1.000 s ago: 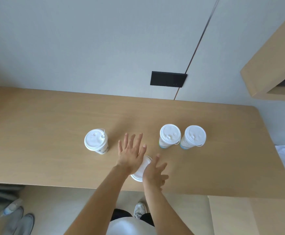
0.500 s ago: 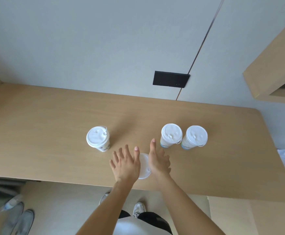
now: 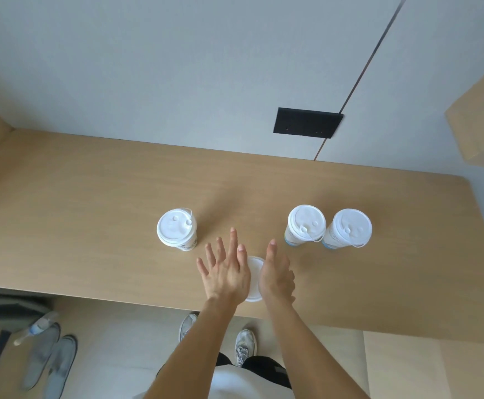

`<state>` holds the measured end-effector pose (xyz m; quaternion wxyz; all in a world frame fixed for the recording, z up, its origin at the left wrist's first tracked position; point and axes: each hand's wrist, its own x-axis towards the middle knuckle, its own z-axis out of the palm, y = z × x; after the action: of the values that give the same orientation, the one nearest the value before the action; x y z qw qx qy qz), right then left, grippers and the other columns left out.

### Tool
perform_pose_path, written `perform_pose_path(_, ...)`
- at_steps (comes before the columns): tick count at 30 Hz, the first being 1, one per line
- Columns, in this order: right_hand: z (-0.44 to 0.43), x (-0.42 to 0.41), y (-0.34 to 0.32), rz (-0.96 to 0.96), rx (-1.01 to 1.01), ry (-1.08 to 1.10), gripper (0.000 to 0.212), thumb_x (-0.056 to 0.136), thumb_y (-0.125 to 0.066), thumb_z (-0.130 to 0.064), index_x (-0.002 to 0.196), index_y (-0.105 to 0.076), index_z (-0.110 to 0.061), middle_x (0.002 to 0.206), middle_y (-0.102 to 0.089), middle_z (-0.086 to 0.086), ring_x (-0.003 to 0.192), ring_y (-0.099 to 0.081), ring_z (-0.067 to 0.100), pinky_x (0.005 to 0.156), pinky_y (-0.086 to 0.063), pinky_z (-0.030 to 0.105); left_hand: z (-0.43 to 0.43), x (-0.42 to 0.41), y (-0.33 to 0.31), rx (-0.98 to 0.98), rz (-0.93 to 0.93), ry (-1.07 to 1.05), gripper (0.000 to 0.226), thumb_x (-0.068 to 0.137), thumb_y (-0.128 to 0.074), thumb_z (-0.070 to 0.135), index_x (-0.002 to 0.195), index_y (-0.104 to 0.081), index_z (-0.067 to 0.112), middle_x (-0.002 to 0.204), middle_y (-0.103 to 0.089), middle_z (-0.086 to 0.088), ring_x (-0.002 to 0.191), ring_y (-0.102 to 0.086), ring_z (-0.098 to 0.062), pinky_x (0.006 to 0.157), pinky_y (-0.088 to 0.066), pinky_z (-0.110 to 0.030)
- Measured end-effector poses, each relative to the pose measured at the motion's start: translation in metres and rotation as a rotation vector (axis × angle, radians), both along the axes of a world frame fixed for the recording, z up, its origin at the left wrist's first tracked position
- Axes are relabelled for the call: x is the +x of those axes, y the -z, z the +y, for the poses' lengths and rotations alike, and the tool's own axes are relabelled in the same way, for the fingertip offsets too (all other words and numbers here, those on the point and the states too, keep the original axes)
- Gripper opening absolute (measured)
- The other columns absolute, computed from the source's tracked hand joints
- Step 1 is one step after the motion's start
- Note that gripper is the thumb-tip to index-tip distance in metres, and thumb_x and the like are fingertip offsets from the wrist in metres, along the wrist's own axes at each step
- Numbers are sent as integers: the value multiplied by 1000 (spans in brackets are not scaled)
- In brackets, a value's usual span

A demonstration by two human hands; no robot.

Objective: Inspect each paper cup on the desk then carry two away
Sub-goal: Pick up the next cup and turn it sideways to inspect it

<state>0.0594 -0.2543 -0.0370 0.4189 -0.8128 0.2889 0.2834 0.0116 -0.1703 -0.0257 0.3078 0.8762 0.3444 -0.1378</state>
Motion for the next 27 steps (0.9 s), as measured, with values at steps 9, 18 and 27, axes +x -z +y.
perform_pose_path(9, -7, -19, -17, 152, 255, 275, 101, 93, -28, -85, 164, -23, -13, 165, -36, 18, 149, -37, 40, 121, -29, 50, 30, 22, -8, 224, -162, 479, 79, 94, -2, 72, 164, -10, 36, 173, -14, -2, 161, 3, -25, 128, 3, -52)
perform_pose_path(18, -36, -23, -35, -339, 89, -476, 81, 92, -37, -79, 144, -52, -18, 149, -53, 7, 146, -42, 32, 120, -32, 48, 44, -78, 14, 147, -503, 418, 114, 82, -43, 89, 162, -25, 9, 167, -30, -3, 158, -16, -22, 126, -20, -49)
perform_pose_path(27, 4, -33, -18, -738, -474, -1149, 89, 84, -46, -84, 151, -54, -26, 165, -41, 18, 148, -42, 44, 118, -21, 73, 6, -62, 40, 201, 120, 425, 133, 70, -48, 91, 150, 40, 33, 156, 50, -13, 146, 43, -36, 121, 15, -65)
